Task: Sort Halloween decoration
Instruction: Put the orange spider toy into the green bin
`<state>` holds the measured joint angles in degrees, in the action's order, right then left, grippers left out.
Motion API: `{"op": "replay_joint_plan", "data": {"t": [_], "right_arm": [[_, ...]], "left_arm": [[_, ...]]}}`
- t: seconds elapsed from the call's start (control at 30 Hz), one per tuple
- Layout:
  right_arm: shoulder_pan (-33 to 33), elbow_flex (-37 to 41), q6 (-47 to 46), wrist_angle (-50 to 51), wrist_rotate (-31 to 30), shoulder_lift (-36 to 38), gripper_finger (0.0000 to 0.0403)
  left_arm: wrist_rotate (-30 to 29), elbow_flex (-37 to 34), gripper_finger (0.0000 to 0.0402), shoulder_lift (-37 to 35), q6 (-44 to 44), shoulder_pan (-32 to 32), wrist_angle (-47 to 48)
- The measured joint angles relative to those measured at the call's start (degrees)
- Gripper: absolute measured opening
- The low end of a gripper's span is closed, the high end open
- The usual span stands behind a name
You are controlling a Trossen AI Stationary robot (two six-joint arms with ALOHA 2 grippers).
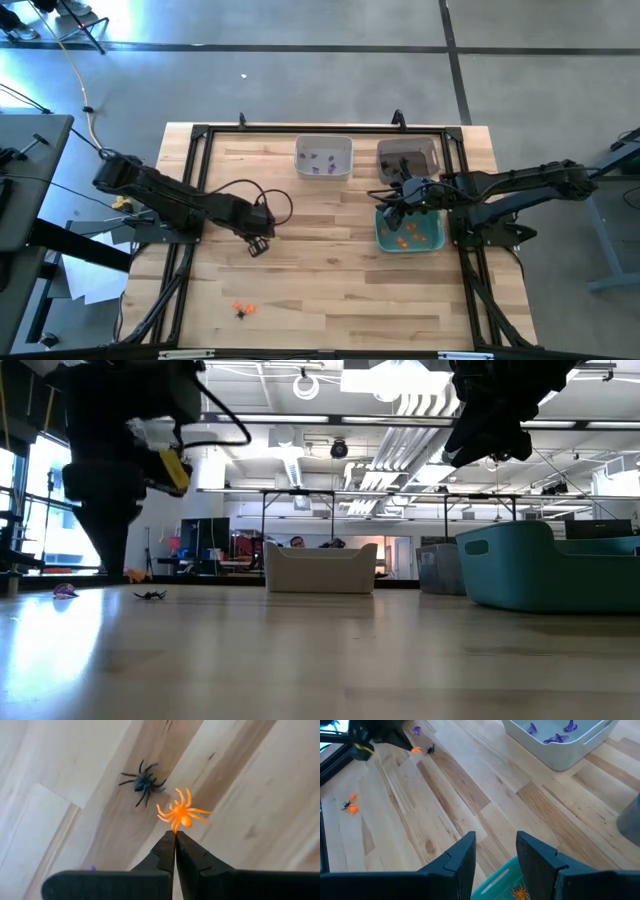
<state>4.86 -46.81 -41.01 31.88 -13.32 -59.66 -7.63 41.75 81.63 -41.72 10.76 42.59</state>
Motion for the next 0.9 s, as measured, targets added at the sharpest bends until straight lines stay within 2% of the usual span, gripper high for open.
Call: {"op": "replay_joint_plan", "data": {"t": [0.2,0.37,0.47,0.67,0.8,0.9], "right_arm": [[0.0,0.0,0.0,-0.4,-2.8,0.0,0.0137],[0.0,0.0,3.5,-7.2,-3.5,-1.2,0.0137],[0.6,0.0,11.6,-16.9,-2.9,-4.0,0.0137],[3.2,0.0,36.8,-36.6,-1.6,-12.5,0.0137],[4.2,0.0,49.3,-46.7,-1.7,-17.3,0.0137],[4.3,0.0,52.9,-54.3,-1.7,-20.0,0.0137]], "left_arm": [[-0.6,0.0,0.0000,-8.1,-2.2,0.0,-1.3],[-2.9,0.1,0.0000,-15.7,-0.1,0.0,-12.4],[-3.1,0.1,0.0000,-19.6,5.4,0.1,-24.6],[-1.3,0.4,0.0000,-22.5,17.9,2.3,-47.1],[-0.4,0.3,0.0000,-21.7,21.6,3.3,-51.7],[-0.5,0.3,0.0000,-19.5,21.9,3.3,-52.9]]}}
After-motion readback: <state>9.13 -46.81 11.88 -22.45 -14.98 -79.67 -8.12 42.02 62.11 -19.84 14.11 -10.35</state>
